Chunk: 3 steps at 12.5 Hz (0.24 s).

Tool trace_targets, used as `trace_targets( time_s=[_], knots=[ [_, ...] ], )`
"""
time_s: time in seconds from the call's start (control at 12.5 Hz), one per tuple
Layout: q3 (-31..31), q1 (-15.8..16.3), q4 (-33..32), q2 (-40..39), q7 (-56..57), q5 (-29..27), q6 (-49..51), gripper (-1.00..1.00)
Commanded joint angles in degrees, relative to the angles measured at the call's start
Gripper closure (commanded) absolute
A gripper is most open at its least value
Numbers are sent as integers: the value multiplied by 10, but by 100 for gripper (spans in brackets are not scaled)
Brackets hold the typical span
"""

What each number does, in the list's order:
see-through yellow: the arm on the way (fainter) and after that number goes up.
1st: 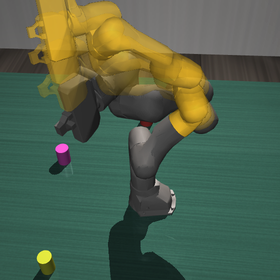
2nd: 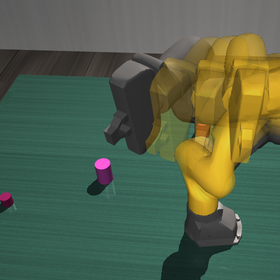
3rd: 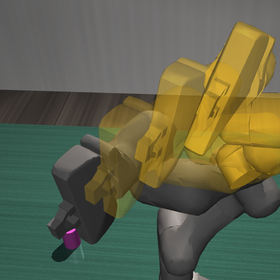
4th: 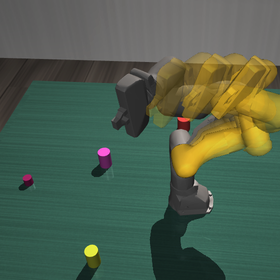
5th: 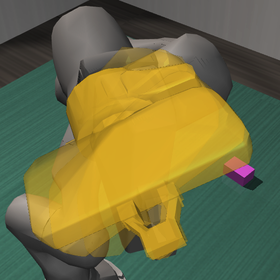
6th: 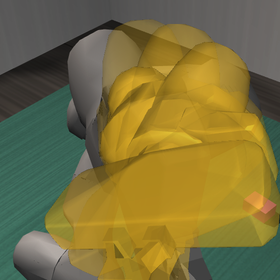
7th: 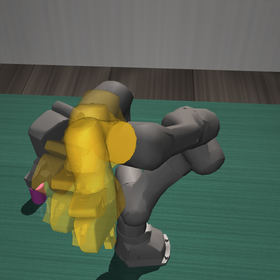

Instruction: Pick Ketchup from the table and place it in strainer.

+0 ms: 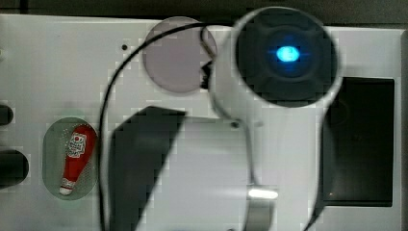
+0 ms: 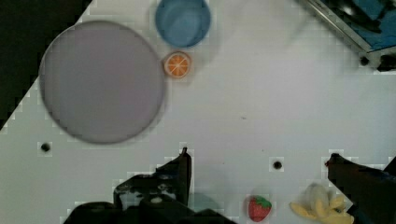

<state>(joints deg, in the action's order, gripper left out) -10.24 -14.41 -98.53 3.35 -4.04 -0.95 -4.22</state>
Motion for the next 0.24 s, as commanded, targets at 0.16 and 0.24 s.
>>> trace_targets(
  time_s=[0.16, 0.24],
  knots=[
    [-4, 15, 16, -4, 35, 3, 11, -100],
    [-5, 15, 16, -4, 35, 3, 10, -100]
  ],
)
